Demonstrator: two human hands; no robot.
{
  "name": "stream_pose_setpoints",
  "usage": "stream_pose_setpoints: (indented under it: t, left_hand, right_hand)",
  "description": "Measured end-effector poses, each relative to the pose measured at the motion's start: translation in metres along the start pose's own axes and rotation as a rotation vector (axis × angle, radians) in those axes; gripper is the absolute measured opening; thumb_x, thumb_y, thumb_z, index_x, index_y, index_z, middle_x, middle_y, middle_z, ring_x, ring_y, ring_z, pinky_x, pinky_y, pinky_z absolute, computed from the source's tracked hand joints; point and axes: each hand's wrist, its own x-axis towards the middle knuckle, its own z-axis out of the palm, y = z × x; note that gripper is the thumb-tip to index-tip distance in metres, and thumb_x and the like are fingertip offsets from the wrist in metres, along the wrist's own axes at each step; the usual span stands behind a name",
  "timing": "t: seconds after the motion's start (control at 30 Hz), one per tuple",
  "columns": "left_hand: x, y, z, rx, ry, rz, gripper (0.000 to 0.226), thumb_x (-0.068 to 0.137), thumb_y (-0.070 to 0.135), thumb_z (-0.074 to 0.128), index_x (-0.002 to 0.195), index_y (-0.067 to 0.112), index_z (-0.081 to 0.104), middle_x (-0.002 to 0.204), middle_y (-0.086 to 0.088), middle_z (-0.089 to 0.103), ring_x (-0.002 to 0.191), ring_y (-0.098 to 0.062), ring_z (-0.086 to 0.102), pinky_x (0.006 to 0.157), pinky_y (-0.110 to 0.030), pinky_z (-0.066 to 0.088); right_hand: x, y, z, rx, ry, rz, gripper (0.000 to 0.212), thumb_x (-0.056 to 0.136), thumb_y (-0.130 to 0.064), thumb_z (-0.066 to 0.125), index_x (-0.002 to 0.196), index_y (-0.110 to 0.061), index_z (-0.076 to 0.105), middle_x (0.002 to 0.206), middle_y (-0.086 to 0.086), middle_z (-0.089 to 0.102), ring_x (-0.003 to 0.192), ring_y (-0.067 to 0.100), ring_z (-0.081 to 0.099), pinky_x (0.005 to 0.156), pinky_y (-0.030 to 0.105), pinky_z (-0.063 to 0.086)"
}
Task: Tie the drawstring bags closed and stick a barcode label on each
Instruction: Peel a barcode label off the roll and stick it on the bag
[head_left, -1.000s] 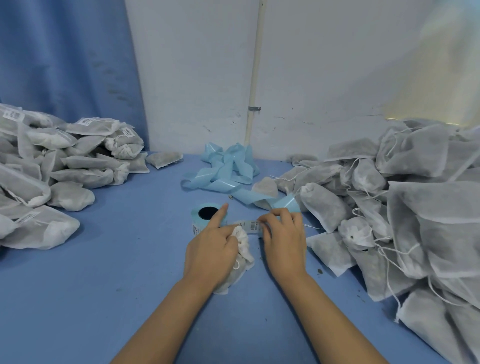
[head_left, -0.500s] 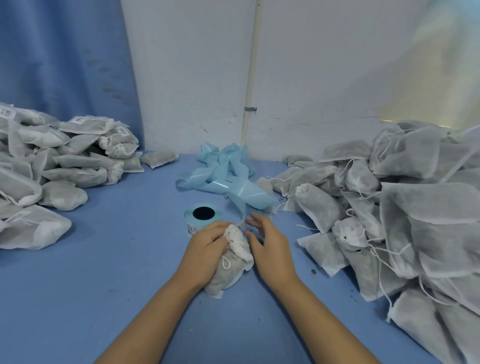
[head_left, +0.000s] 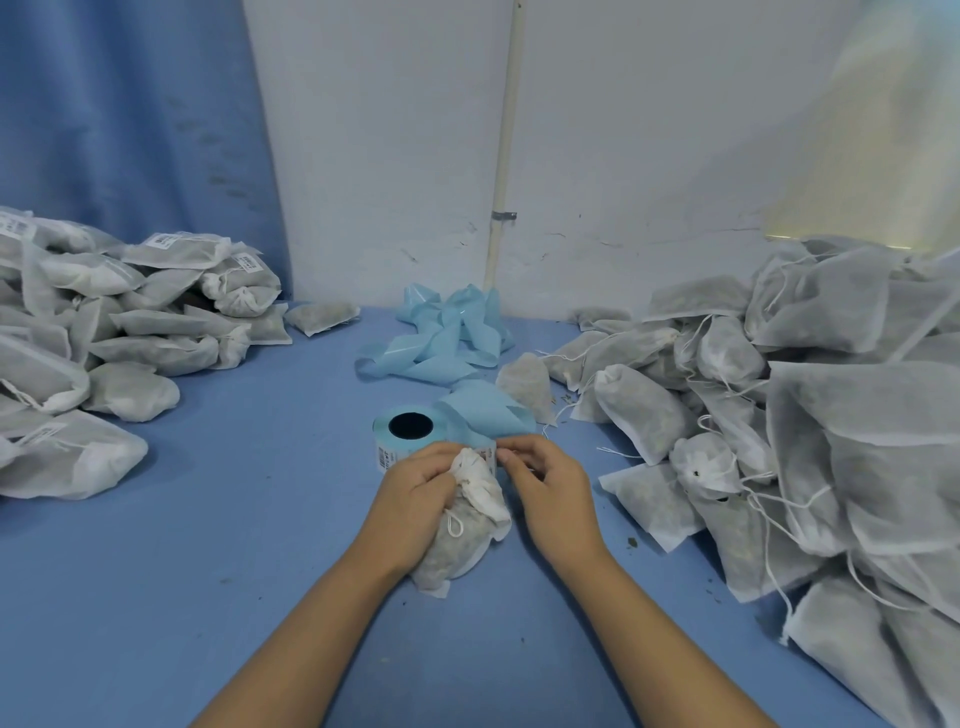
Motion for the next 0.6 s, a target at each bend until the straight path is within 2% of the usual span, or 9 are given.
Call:
stream_pose_setpoints:
  t: [0.1,0.17,0.27,0.33,0.43,0.6]
  left_hand:
    - [0.0011,-0.0032,-0.0011,0.005,-0.015,0.010,0.050,0.077,-0.015,0.044,0.076,0.027,0.070,0.088,0.019,0.070,0.085,0.005,0.062,0.077,-0.006,0.043]
    - [0.0018,-0.0043,-0.0017,0.009,-0.030,0.007,0.053,0.076,-0.019,0.042,0.076,0.026,0.070,0.088,0.018,0.070,0.085,0.004,0.062,0.076,-0.007,0.043]
    - [0.0027,-0.0043,-0.0010,0.010,-0.039,-0.006,0.037,0.069,-0.002,0.044,0.076,0.024,0.071,0.087,0.014,0.071,0.085,0.001,0.062,0.076,-0.009,0.044]
    - [0.0031,-0.0050,-0.0007,0.015,-0.025,-0.013,0.035,0.060,0.006,0.043,0.074,0.023,0.071,0.088,0.011,0.071,0.087,-0.001,0.062,0.077,-0.011,0.044]
    - [0.0029,-0.0058,-0.0005,0.012,-0.018,-0.001,0.035,0.060,0.007,0.042,0.070,0.026,0.070,0.085,0.013,0.070,0.086,-0.003,0.062,0.079,-0.012,0.044]
    - [0.0019,-0.0009,0.0008,-0.027,-0.011,-0.021,0.036,0.058,0.005,0.041,0.061,0.029,0.068,0.078,0.015,0.068,0.079,0.000,0.060,0.075,-0.009,0.043]
  right_hand:
    - [0.0003,0.0001,-0.0008,0.042,0.004,0.006,0.012,0.089,-0.011,0.064,0.087,-0.022,0.066,0.084,-0.007,0.072,0.079,0.000,0.066,0.069,0.010,0.046]
    - [0.0004,0.0010,-0.0008,0.054,-0.003,0.019,0.011,0.088,-0.013,0.066,0.088,-0.024,0.067,0.084,-0.007,0.073,0.078,-0.001,0.066,0.068,0.009,0.046]
    - [0.0025,0.0034,-0.0010,0.031,0.003,0.027,0.012,0.088,-0.015,0.067,0.084,-0.026,0.068,0.083,-0.010,0.073,0.078,0.001,0.065,0.070,0.011,0.047]
    - [0.0040,0.0041,-0.0014,0.058,0.002,0.043,0.014,0.087,-0.013,0.067,0.080,-0.026,0.069,0.081,-0.010,0.073,0.078,0.004,0.065,0.071,0.013,0.048]
    - [0.0048,0.0035,-0.0020,0.108,-0.016,0.074,0.014,0.087,-0.014,0.068,0.079,-0.025,0.071,0.082,-0.010,0.074,0.081,0.005,0.066,0.073,0.014,0.048]
    - [0.0047,0.0006,-0.0047,0.141,-0.026,0.089,0.012,0.087,-0.014,0.068,0.080,-0.023,0.073,0.082,-0.011,0.074,0.077,-0.001,0.065,0.069,0.009,0.046]
